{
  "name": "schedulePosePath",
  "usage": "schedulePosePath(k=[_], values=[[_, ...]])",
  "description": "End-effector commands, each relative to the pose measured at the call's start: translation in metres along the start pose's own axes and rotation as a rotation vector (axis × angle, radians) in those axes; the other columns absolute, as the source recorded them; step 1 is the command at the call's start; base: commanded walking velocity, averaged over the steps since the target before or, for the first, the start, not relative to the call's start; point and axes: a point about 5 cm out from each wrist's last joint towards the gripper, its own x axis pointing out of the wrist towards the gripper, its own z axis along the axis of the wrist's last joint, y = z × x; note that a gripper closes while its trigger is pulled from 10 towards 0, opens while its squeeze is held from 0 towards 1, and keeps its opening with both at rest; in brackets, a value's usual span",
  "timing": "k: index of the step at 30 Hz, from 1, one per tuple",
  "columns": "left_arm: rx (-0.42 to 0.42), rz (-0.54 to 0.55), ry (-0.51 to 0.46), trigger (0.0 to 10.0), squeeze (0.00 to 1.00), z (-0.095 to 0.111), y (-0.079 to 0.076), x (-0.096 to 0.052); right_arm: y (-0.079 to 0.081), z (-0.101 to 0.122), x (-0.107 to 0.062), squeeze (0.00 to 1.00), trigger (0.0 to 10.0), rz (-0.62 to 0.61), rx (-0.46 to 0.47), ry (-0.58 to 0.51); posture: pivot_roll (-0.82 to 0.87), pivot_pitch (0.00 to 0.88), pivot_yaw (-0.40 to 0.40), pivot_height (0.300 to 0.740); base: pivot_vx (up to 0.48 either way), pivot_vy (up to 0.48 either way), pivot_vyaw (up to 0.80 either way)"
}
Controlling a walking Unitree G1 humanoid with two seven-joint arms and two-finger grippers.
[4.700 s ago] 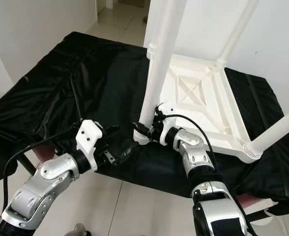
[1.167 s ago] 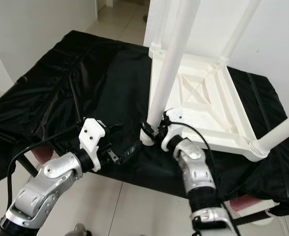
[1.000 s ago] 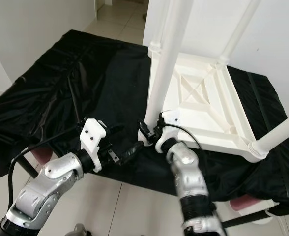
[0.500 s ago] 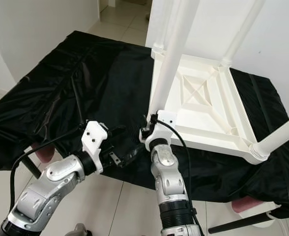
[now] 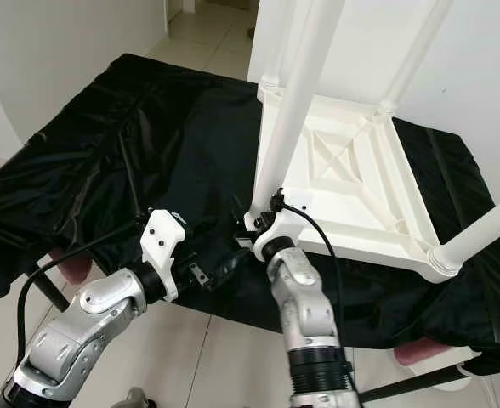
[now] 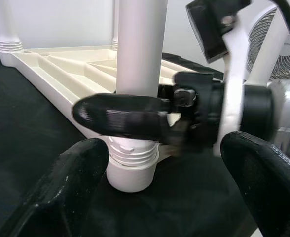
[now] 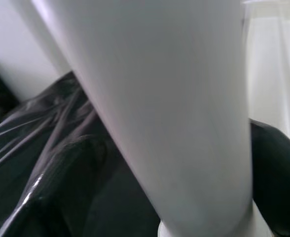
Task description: Building children table
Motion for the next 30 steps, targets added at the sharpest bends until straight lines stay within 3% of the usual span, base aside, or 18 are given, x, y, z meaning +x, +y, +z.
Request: schedulePosePath(k=[1, 5, 7, 10, 15, 23, 24, 25, 30], values=[[0.0, -0.027, 0.002, 10.0, 0.0, 0.0, -0.002, 0.001, -0.012, 0.0, -0.005, 0.0, 10.0, 0.171, -0.087, 0.045, 0.13, 0.057, -0.134, 0.74, 0.0, 0.0, 0.0], [0.001, -0.028, 0.001, 10.0, 0.0, 0.0, -0.002, 0.001, -0.017, 0.0, -0.006, 0.0, 10.0, 0.215, -0.133, 0.064, 0.13, 0.057, -0.134, 0.74, 0.0, 0.0, 0.0], [0.001, -0.027, 0.001, 10.0, 0.0, 0.001, -0.001, 0.001, -0.032, 0.0, -0.007, 0.0, 10.0, 0.285, -0.192, 0.121, 0.13, 0.065, -0.129, 0.74, 0.0, 0.0, 0.0], [0.0, -0.025, 0.001, 10.0, 0.0, 0.001, -0.001, 0.001, -0.041, 0.0, -0.003, 0.0, 10.0, 0.358, -0.233, 0.157, 0.13, 0.071, -0.125, 0.74, 0.0, 0.0, 0.0], [-0.001, -0.022, 0.0, 10.0, 0.0, 0.002, 0.0, 0.001, -0.043, -0.003, 0.005, 0.0, 10.0, 0.415, -0.267, 0.185, 0.13, 0.08, -0.121, 0.74, 0.0, 0.0, 0.0], [0.003, 0.002, -0.001, 10.0, 0.0, 0.004, 0.002, -0.003, -0.031, -0.019, 0.02, 0.0, 10.0, 0.459, -0.29, 0.197, 0.16, 0.09, -0.125, 0.74, 0.0, 0.0, 0.0], [0.004, 0.004, 0.0, 10.0, 0.0, 0.004, 0.002, -0.003, -0.031, -0.021, 0.02, 0.0, 3.3, 0.467, -0.292, 0.2, 0.16, 0.09, -0.125, 0.74, 0.0, 0.0, 0.0], [0.004, 0.005, 0.0, 10.0, 0.0, 0.004, 0.002, -0.004, -0.031, -0.024, 0.02, 0.0, 0.3, 0.475, -0.298, 0.204, 0.17, 0.092, -0.123, 0.74, 0.0, 0.0, 0.0], [0.004, 0.006, 0.003, 10.0, 0.0, 0.004, 0.002, -0.004, -0.036, -0.028, 0.017, 0.0, 0.0, 0.472, -0.3, 0.208, 0.16, 0.092, -0.122, 0.74, 0.0, 0.0, 0.0]])
